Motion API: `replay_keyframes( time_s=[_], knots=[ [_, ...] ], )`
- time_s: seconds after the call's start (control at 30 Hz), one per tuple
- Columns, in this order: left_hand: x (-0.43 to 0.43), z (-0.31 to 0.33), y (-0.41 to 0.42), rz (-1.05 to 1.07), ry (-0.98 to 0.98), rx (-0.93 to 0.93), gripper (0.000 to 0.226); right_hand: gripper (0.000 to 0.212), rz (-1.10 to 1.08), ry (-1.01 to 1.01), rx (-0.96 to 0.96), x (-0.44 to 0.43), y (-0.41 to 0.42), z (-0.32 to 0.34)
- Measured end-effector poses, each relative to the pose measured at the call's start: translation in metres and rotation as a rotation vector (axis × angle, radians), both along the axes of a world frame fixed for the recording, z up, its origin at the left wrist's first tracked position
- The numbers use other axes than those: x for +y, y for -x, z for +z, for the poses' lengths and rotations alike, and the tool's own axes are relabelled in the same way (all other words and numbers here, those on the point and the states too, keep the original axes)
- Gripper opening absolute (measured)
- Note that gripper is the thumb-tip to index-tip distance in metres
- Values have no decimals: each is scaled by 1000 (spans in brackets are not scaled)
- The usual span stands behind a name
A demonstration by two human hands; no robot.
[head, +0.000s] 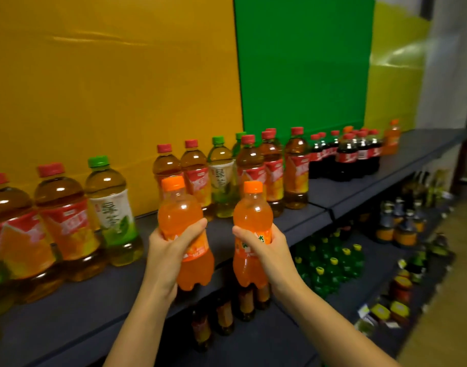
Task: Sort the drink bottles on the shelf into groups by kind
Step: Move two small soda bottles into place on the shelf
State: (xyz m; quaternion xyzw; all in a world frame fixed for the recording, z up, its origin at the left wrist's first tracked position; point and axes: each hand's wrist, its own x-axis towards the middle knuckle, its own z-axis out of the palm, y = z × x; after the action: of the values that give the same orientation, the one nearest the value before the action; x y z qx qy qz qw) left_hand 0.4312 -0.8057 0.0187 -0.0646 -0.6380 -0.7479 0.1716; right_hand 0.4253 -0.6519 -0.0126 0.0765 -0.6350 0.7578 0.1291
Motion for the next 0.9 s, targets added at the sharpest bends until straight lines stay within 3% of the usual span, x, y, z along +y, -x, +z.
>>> replay_keyframes(
  time_s=[0.3, 0.43, 0.57, 0.9],
  knots=[
    [168, -4, 33, -152, -23, -6, 54, 24, -195, -4, 22, 177, 15, -1],
    [253, -6, 45, -203, -31, 6, 38, 21, -231, -69, 47, 268, 24, 5],
    [328, -15, 64, -239, -29, -22, 36, 15, -276, -73, 59, 347, 34, 5],
    [490, -21, 147, -332, 58, -27, 13, 17, -360, -100, 44, 497, 95, -10]
  ],
)
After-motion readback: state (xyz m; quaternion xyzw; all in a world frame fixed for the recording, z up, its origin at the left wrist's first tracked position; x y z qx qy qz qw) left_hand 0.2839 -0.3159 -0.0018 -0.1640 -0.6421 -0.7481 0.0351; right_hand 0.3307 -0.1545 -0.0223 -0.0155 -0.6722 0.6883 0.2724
